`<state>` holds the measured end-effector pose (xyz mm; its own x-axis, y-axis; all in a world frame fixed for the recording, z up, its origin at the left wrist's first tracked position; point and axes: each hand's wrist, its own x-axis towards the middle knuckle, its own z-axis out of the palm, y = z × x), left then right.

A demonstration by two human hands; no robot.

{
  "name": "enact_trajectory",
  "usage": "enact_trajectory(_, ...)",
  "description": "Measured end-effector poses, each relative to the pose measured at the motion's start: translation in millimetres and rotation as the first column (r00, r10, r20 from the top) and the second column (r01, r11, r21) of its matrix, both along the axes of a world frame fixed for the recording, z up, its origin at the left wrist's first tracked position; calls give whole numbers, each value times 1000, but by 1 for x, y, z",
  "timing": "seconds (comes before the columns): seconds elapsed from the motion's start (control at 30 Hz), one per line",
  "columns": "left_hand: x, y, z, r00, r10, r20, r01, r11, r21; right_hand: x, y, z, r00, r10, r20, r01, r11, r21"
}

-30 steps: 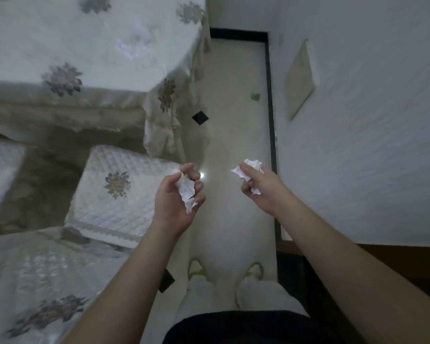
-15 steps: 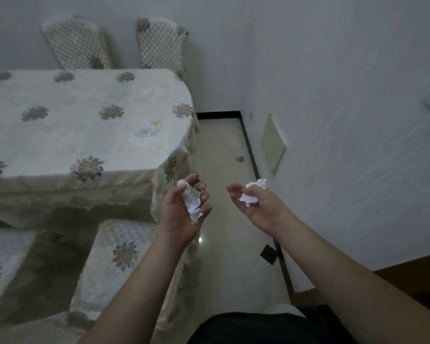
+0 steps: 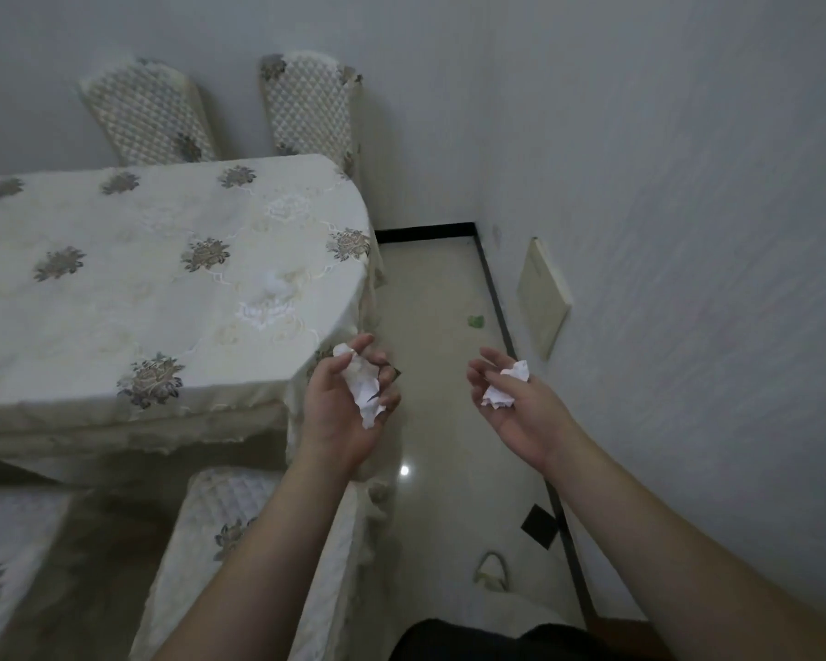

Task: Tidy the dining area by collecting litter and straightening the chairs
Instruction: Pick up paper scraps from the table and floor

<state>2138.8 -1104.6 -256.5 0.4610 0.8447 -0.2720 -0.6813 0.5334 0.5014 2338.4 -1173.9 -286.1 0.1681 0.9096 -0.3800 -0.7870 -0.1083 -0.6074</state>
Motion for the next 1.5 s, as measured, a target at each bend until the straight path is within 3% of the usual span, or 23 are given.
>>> enact_trajectory(0.3, 35, 77, 18, 989, 120, -80, -118, 992, 32, 54, 102, 8, 999, 36, -39, -39, 996, -84)
enact_trajectory(0.47, 27, 105, 12, 970, 234, -67, -235, 972, 4, 39, 142, 11, 995, 79, -66, -90, 978, -187)
enact_trajectory(0.7, 3, 155, -5, 937, 338, -87, -344, 937, -55, 19, 207, 25, 983, 163, -85, -178, 961, -213)
enact_trajectory(1.17, -52, 296, -52, 892, 421, -161, -444, 883, -152, -23, 356, 20, 918, 377, 124, -342, 910, -236)
enact_trajectory(1.33, -70, 336, -71, 813, 489, -316, -564, 796, -218, -31, 391, 1, 908, 401, 120, -356, 890, -285)
enact_trajectory(1.5, -76, 361, -92, 616, 436, -656, -678, 717, -160, -42, 429, -16, 867, 483, 118, -422, 840, -341)
